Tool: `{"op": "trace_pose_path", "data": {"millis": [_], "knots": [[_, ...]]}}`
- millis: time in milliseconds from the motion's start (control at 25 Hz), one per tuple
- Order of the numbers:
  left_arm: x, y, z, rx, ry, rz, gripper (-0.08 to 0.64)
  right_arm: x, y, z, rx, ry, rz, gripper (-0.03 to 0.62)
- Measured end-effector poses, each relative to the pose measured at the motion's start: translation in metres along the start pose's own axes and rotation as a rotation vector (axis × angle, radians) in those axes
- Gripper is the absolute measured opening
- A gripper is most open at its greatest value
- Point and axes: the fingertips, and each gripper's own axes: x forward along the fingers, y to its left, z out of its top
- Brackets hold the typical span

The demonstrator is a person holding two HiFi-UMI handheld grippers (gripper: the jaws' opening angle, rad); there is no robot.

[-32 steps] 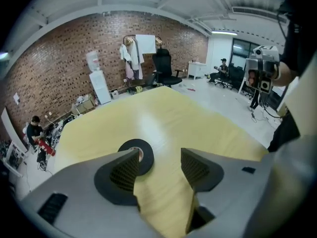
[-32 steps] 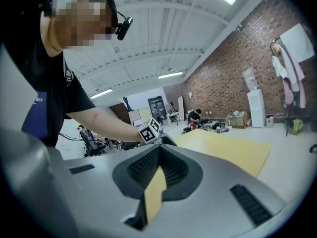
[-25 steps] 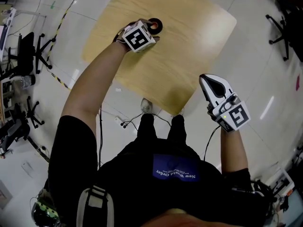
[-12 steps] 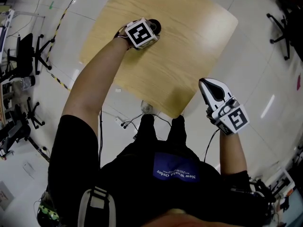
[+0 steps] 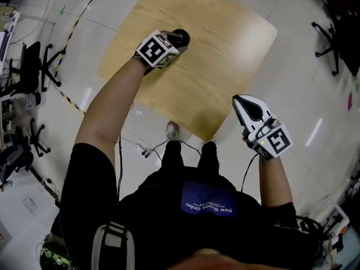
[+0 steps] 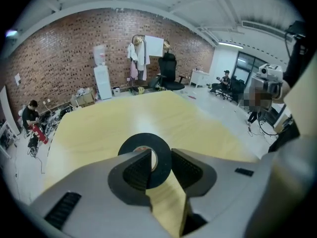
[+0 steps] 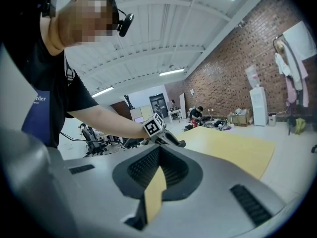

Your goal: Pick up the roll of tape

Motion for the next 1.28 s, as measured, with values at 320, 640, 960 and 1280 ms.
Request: {"op": "trace_pose_path", "data": {"millis": [320,640,960,1280], "knots": [[-0.078,-0.033,0.043,-0.055,-0.203,-0.03,0.132,-0.001,0.026,0.037,-0.044,0.008,0.029,-0.015],[-0.196,-0.116,0.077,-0.04,-0.399,-0.065,0.132,-0.011,0.069,0.094,-0.101,-0.006,0.064,-0.015],[-0.304,-0.198,0.084,-0.076,-0.628,-0.061,0.132,-0.032,0.123,0.14,-0.145,-0.016,0.113,-0.015],[-0.379,-0.246,0.071,-0.135,-0.818,-0.023,0.132,-0.048,0.16,0.177,-0.141,-0.044,0.122,-0.015]]}}
